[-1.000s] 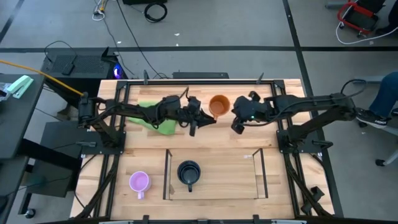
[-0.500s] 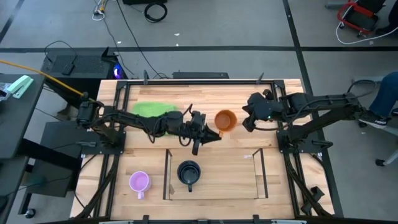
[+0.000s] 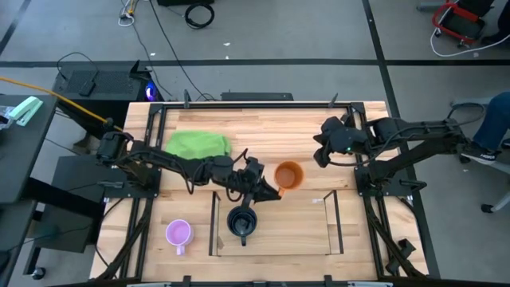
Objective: Stack small to large cups/mugs on shelf
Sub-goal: Put the orange mug on the shelf
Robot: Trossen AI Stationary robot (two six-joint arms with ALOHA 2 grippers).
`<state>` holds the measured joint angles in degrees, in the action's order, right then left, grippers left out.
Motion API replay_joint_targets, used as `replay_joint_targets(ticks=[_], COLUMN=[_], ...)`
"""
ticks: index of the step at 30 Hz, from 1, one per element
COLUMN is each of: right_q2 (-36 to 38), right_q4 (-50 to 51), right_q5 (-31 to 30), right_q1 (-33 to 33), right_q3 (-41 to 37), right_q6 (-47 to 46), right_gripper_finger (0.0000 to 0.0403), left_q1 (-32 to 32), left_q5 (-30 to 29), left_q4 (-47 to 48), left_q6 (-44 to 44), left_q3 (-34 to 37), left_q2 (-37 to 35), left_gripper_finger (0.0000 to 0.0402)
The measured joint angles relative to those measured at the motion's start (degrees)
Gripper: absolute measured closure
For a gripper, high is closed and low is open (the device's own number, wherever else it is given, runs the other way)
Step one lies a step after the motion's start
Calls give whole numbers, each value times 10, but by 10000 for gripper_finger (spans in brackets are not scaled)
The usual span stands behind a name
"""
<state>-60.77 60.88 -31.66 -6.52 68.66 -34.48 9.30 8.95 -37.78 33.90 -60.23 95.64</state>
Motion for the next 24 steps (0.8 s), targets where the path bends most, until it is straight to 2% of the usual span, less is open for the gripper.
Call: replay_joint_targets(ticks=[7,13,16,20,24], right_q2=[-4,4,9,13,14], right_q4=[0,1,2,8,42], right_q5=[31,64,80,132,176], right_q1=[0,0,0,0,0], right_q3=[0,0,0,17,64], right_q6=[-14,-29,-30,-17,-15], right_gripper_finger=[401,401,397,387,375], left_q1=[6,6,6,6,6], left_q5=[3,28,48,84,87], left_q4=[3,-13,-7,-9,49], left_q6=[14,46,47,35,11], left_q3=[0,-1,-21,-59,-86], left_q2=[0,37,62,74,79], left_gripper_finger=[379,379,379,379,379])
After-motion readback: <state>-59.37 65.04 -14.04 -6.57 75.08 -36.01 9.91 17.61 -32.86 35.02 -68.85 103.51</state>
